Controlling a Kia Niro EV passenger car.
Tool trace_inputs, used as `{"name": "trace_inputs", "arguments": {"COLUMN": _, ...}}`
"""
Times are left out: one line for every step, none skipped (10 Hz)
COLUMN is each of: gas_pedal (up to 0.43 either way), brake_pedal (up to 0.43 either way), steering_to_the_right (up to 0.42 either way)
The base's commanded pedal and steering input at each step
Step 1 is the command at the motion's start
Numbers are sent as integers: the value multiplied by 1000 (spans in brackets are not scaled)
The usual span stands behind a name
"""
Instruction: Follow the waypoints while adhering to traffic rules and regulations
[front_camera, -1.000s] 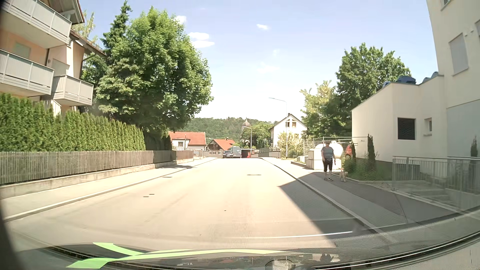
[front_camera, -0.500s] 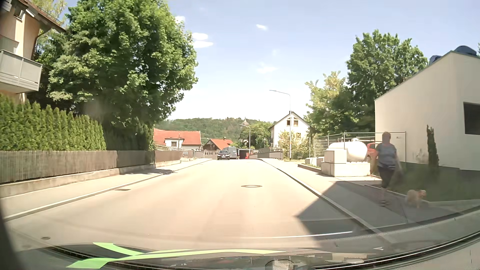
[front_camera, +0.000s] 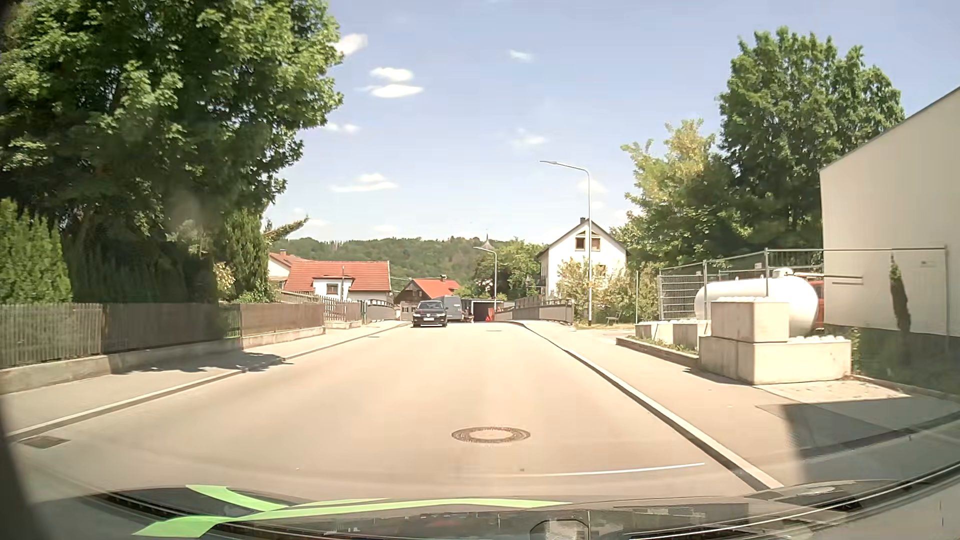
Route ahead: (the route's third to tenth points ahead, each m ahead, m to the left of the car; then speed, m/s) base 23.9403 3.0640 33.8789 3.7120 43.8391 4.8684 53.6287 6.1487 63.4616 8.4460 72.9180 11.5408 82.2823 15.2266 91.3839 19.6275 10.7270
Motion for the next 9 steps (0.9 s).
{"name": "trace_inputs", "arguments": {"gas_pedal": 98, "brake_pedal": 0, "steering_to_the_right": -6}}
{"name": "trace_inputs", "arguments": {"gas_pedal": 98, "brake_pedal": 0, "steering_to_the_right": -9}}
{"name": "trace_inputs", "arguments": {"gas_pedal": 98, "brake_pedal": 0, "steering_to_the_right": -10}}
{"name": "trace_inputs", "arguments": {"gas_pedal": 110, "brake_pedal": 0, "steering_to_the_right": -11}}
{"name": "trace_inputs", "arguments": {"gas_pedal": 118, "brake_pedal": 0, "steering_to_the_right": -12}}
{"name": "trace_inputs", "arguments": {"gas_pedal": 118, "brake_pedal": 0, "steering_to_the_right": -15}}
{"name": "trace_inputs", "arguments": {"gas_pedal": 118, "brake_pedal": 0, "steering_to_the_right": -18}}
{"name": "trace_inputs", "arguments": {"gas_pedal": 118, "brake_pedal": 0, "steering_to_the_right": -21}}
{"name": "trace_inputs", "arguments": {"gas_pedal": 110, "brake_pedal": 0, "steering_to_the_right": -21}}
